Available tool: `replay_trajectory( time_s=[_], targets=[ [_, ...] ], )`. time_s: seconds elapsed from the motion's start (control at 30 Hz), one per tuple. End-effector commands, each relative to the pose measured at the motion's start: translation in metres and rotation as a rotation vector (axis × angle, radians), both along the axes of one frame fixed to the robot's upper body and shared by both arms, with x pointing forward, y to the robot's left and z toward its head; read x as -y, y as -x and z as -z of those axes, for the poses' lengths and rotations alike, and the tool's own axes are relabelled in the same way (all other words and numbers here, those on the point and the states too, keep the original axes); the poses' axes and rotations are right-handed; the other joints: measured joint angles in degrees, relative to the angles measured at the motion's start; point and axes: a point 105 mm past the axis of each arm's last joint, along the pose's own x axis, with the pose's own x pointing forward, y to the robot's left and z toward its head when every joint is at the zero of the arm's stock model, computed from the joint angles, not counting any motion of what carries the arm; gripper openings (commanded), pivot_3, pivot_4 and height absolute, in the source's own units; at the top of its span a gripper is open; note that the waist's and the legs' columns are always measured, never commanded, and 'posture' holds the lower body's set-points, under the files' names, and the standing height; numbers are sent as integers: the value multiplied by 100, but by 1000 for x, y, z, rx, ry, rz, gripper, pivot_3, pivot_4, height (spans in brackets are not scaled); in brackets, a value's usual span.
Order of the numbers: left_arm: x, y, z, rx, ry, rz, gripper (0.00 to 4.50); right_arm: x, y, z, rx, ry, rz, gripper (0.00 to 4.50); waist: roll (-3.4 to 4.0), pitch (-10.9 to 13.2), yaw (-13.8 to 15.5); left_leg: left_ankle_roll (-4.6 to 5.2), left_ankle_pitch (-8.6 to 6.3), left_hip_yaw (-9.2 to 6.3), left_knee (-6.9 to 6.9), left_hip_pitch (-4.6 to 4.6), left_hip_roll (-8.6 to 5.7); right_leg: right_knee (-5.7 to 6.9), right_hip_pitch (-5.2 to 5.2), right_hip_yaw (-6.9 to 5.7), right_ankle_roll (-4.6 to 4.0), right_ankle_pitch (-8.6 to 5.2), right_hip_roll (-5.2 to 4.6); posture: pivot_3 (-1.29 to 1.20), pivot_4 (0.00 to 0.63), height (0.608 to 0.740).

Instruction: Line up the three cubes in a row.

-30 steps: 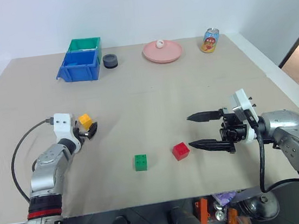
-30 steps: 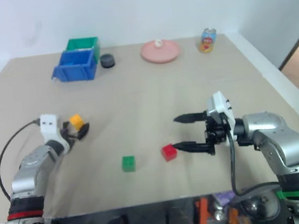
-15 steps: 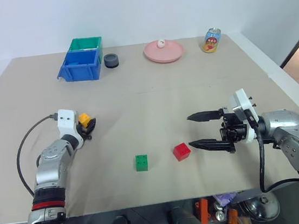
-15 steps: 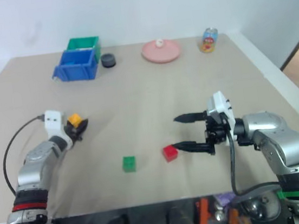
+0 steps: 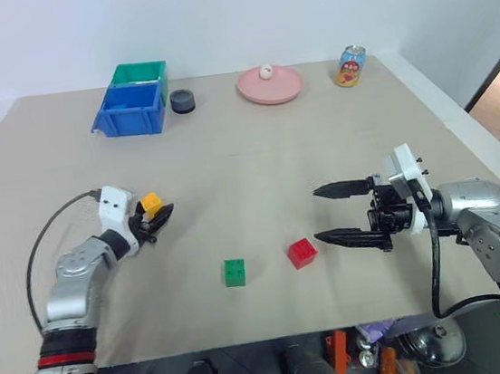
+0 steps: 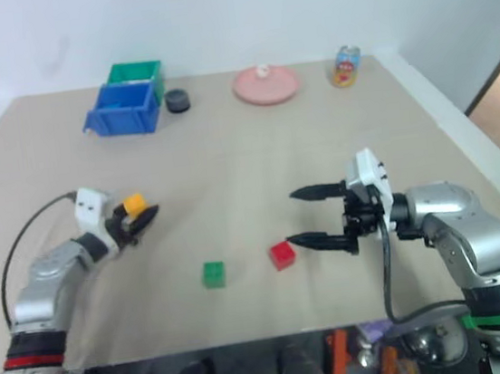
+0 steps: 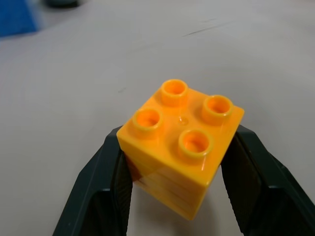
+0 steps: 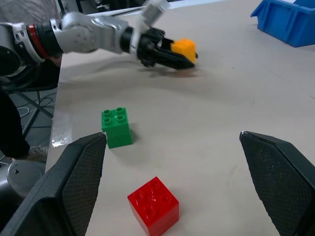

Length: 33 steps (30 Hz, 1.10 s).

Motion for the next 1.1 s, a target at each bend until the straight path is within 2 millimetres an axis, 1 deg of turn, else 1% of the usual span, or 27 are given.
replay_trajectory(
  time_s=[0.03,0.17,0.27,0.33,0.53,0.63,0.7,0.8,0.87,1.1],
  targets=[
    [-2,21,-22,92,-16,153,1950,2,-1,-11,45,3,-7,4500,0,0,2,0,0,0,-1,0,0,0,0,-1,-1,-1,0,0,150,736],
    [0,39,-20,81,-67,298,1950,2,-2,-12,47,6,-18,4500,1,0,7,0,0,1,-1,0,0,0,-1,0,-2,-2,-1,0,150,736],
    [8,50,-17,71,-113,401,1950,2,-3,-14,50,9,-25,4500,1,1,9,0,0,1,-1,-2,1,0,-3,0,-2,-2,-1,0,150,736],
    [17,60,-10,57,-152,490,1950,2,-3,-16,53,12,-32,4500,1,1,11,0,0,1,-1,-2,1,0,-4,0,-2,-2,-2,0,150,736],
    [32,74,3,47,-165,591,1950,4,5,-23,58,10,-48,4500,2,1,11,0,0,4,-10,-3,3,-1,-10,1,-5,-5,-2,0,150,736],
    [39,84,14,32,-177,639,1950,5,9,-24,60,18,-50,4500,2,1,11,0,0,4,-13,-3,4,-1,-11,1,-8,-7,-2,0,150,736],
    [41,87,22,25,-194,644,1950,5,10,-23,61,21,-42,4500,2,1,11,0,0,4,-14,-3,4,-1,-11,1,-8,-7,-2,0,150,736],
    [41,87,36,31,-235,612,1950,6,11,-21,59,24,-30,4500,2,1,12,0,0,5,-13,-3,3,-1,-12,1,-8,-7,-2,0,150,736],
    [43,89,42,29,-236,588,1950,6,12,-20,57,25,-26,4500,2,1,12,1,0,5,-12,-3,3,-1,-12,2,-8,-7,-2,0,150,736],
    [38,88,48,12,-183,482,1950,8,13,-18,51,29,-18,4500,2,1,12,0,0,6,-13,-2,4,-1,-12,2,-8,-7,-2,0,150,736]
  ],
)
